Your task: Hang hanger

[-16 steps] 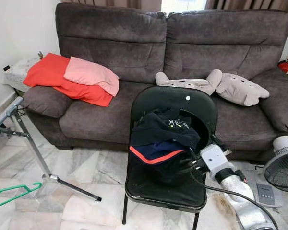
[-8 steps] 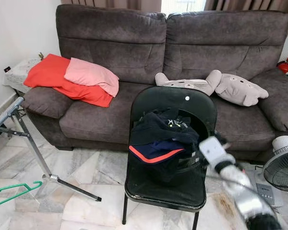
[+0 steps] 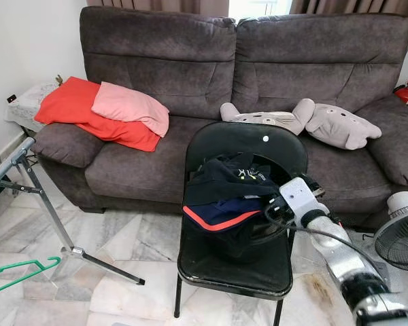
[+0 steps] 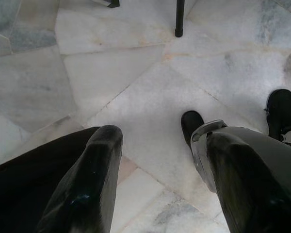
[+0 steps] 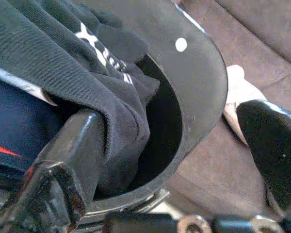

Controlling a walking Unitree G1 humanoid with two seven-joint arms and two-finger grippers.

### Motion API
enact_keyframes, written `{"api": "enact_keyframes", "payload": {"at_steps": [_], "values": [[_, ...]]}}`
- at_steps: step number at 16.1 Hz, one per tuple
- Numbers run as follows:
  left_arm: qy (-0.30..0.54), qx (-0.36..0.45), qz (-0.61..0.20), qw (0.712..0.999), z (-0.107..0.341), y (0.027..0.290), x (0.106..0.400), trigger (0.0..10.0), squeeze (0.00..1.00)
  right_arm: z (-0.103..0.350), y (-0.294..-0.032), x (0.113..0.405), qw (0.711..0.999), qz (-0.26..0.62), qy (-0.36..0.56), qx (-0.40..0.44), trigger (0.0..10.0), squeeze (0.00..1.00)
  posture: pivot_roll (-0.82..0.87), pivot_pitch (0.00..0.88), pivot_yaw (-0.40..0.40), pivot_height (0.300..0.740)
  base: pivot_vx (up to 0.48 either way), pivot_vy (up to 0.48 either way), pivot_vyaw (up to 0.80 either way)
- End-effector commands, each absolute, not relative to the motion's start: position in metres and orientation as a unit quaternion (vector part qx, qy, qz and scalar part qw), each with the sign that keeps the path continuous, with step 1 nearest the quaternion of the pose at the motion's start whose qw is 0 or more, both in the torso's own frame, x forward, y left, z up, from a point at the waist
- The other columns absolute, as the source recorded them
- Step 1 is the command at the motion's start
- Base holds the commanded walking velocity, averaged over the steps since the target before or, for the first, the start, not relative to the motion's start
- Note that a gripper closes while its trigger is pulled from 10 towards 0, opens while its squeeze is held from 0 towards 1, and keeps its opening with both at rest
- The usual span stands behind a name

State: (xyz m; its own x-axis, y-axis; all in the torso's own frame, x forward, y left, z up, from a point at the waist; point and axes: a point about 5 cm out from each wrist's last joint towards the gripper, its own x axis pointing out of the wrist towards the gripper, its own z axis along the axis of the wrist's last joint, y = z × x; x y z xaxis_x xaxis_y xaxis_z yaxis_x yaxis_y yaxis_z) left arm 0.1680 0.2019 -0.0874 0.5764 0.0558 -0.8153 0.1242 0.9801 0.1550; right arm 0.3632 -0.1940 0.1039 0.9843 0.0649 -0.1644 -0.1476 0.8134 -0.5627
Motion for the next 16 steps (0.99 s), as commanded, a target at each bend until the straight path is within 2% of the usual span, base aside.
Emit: {"api": "enact_keyframes", "payload": {"at_steps": [1, 3, 6, 9, 11, 12, 14, 15, 16], "values": [[0.473, 0.104, -0.019, 0.875, -0.089, 0.207, 0.162, 10.0, 0.0, 0.103, -0.193, 0.365, 0.953, 0.049, 0.077, -0.289, 10.0, 0.0, 0.06, 0.035, 0.031, 0.74, 0.0, 0.0, 0.0], [0.473, 0.106, -0.019, 0.874, -0.089, 0.209, 0.162, 10.0, 0.0, 0.099, -0.19, 0.366, 0.957, 0.038, 0.095, -0.272, 10.0, 0.0, 0.07, 0.038, 0.038, 0.74, 0.0, 0.0, 0.0], [0.472, 0.109, -0.02, 0.875, -0.089, 0.211, 0.163, 10.0, 0.0, 0.109, -0.185, 0.37, 0.963, 0.026, 0.053, -0.263, 10.0, 0.0, 0.08, 0.037, 0.044, 0.74, 0.0, 0.0, 0.0], [0.47, 0.109, -0.02, 0.876, -0.088, 0.211, 0.164, 10.0, 0.0, 0.11, -0.181, 0.372, 0.962, 0.038, 0.05, -0.265, 10.0, 0.0, 0.09, 0.035, 0.047, 0.74, 0.0, 0.0, 0.0], [0.467, 0.109, -0.02, 0.877, -0.087, 0.211, 0.166, 10.0, 0.0, 0.104, -0.193, 0.372, 0.945, 0.015, 0.096, -0.312, 10.0, 0.0, 0.11, 0.033, 0.043, 0.74, 0.0, 0.0, 0.0], [0.466, 0.109, -0.019, 0.878, -0.086, 0.212, 0.167, 10.0, 0.0, 0.102, -0.198, 0.372, 0.947, 0.007, 0.114, -0.3, 10.0, 0.0, 0.12, 0.031, 0.045, 0.74, 0.0, 0.0, 0.0], [0.466, 0.11, -0.017, 0.878, -0.086, 0.215, 0.166, 10.0, 0.0, 0.103, -0.201, 0.373, 0.945, 0.009, 0.115, -0.306, 10.0, 0.0, 0.13, 0.03, 0.05, 0.74, 0.0, 0.0, 0.0], [0.466, 0.112, -0.016, 0.877, -0.086, 0.216, 0.166, 10.0, 0.0, 0.106, -0.201, 0.374, 0.945, 0.009, 0.108, -0.31, 9.5, 0.0, 0.13, 0.03, 0.055, 0.74, 0.0, 0.0, 0.0], [0.467, 0.113, -0.015, 0.877, -0.086, 0.217, 0.165, 10.0, 0.0, 0.108, -0.202, 0.374, 0.944, 0.009, 0.105, -0.312, 9.5, 0.0, 0.13, 0.03, 0.055, 0.74, 0.0, 0.0, 0.0]]}}
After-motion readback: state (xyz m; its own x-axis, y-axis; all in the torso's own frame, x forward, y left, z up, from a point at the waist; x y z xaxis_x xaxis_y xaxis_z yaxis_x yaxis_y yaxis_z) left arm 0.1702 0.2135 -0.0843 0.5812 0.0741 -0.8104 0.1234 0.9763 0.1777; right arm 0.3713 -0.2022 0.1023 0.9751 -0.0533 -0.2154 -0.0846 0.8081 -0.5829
